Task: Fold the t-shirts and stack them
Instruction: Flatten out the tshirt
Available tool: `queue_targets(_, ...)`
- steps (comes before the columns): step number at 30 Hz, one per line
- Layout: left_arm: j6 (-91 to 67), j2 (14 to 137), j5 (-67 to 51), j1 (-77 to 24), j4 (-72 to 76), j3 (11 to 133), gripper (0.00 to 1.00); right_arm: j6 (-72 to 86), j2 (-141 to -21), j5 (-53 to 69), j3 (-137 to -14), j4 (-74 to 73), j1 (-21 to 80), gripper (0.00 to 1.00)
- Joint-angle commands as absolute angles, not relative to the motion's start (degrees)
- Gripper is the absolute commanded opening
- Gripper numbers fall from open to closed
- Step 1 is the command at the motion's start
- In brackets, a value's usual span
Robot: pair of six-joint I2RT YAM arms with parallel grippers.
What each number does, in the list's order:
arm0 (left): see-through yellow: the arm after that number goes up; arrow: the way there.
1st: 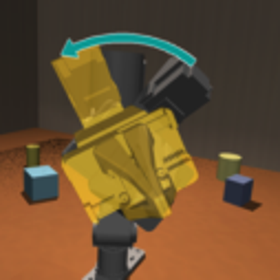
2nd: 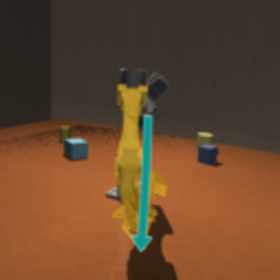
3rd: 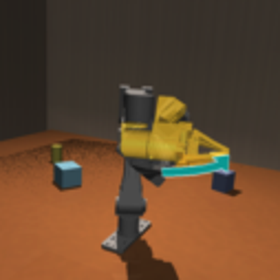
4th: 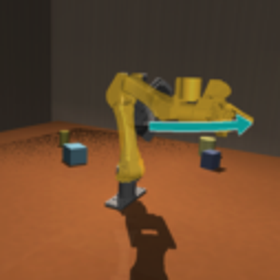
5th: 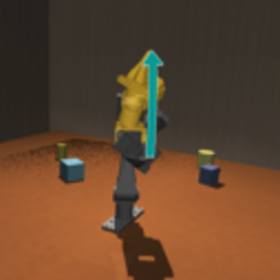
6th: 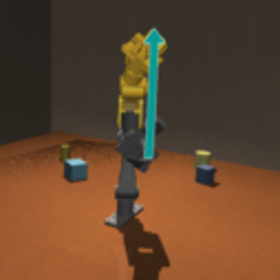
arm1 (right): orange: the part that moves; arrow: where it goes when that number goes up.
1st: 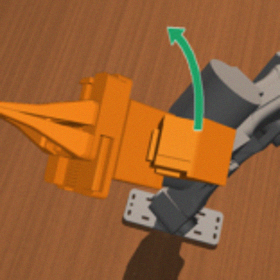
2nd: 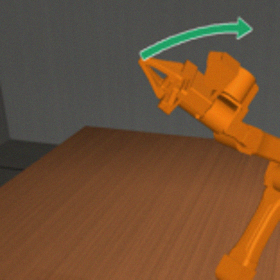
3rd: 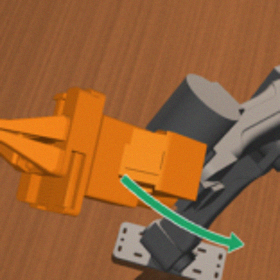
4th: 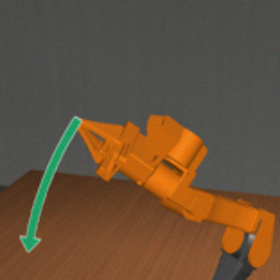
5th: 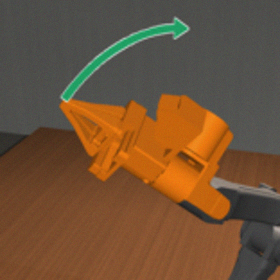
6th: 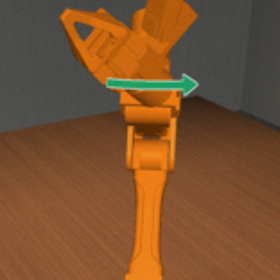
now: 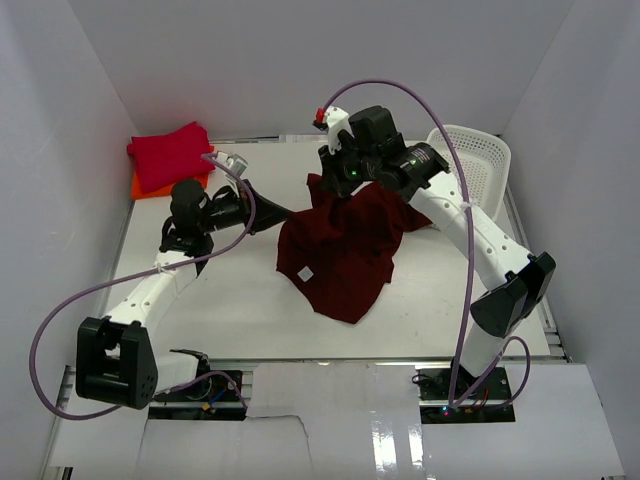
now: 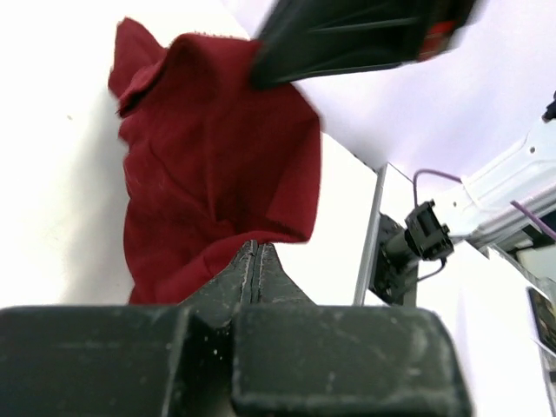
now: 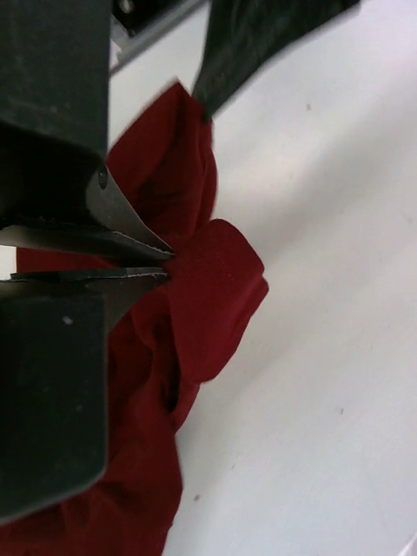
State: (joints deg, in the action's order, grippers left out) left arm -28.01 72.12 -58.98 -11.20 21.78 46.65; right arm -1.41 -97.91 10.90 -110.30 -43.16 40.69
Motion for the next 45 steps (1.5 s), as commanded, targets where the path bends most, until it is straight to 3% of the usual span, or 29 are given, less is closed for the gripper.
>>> queue_targets(1,-27.4,67.4,-55.4,-11.3,20.2,47.6,0.00,-0.4,-97.9,0.1,-113.0,-41.0,39.2,0.13)
queue_targets(4,-25.4,65.4,-53.3,-11.4,15.9,49.7,0.00,-0.4,-97.3,-4.6,-112.4,-40.1,37.4,0.22)
queue_targets(6,-24.8,64.6,-52.6,-11.3,12.9,52.0,0.00,-0.4,-96.6,-7.5,-111.5,-39.3,36.7,0.43)
queue_targets(7,-24.4,64.5,-51.6,-11.3,11.7,53.0,0.00,-0.4,-96.3,-8.4,-111.2,-39.0,36.3,0.58)
queue_targets(8,-23.8,64.8,-51.2,-11.4,8.7,54.3,0.00,-0.4,-96.0,-11.0,-110.6,-38.9,36.0,0.80)
queue_targets(10,-22.9,65.9,-50.1,-11.3,1.7,59.9,0.00,-0.4,-95.8,-14.1,-109.9,-38.8,35.2,0.91)
queue_targets(25,-19.0,72.0,-38.6,-11.3,-17.4,92.4,0.00,6.1,-98.1,-16.2,-93.1,-37.1,22.1,0.92)
queue_targets(33,-19.5,84.2,-34.7,-10.8,-25.2,122.6,0.00,7.6,-99.1,-18.5,-90.4,-34.4,20.1,0.92)
queue_targets(38,-21.3,85.3,-39.5,-10.7,-24.9,118.8,0.00,7.4,-100.2,-18.6,-91.1,-34.3,18.9,0.91)
queue_targets(41,-19.4,82.9,-41.1,-10.8,-22.0,106.9,0.00,7.5,-101.2,-19.3,-91.3,-34.4,18.2,0.92)
queue_targets(43,-17.9,80.1,-41.2,-10.7,-18.6,96.7,0.10,7.6,-102.4,-18.4,-92.0,-34.5,16.9,0.92)
queue_targets(44,-16.7,79.3,-41.1,-10.7,-17.9,93.8,0.25,7.7,-102.9,-17.8,-92.4,-34.4,16.4,0.92)
queue_targets(45,-16.4,77.7,-41.2,-10.8,-15.8,87.9,0.31,8.0,-104.0,-17.1,-93.7,-34.4,15.6,0.92)
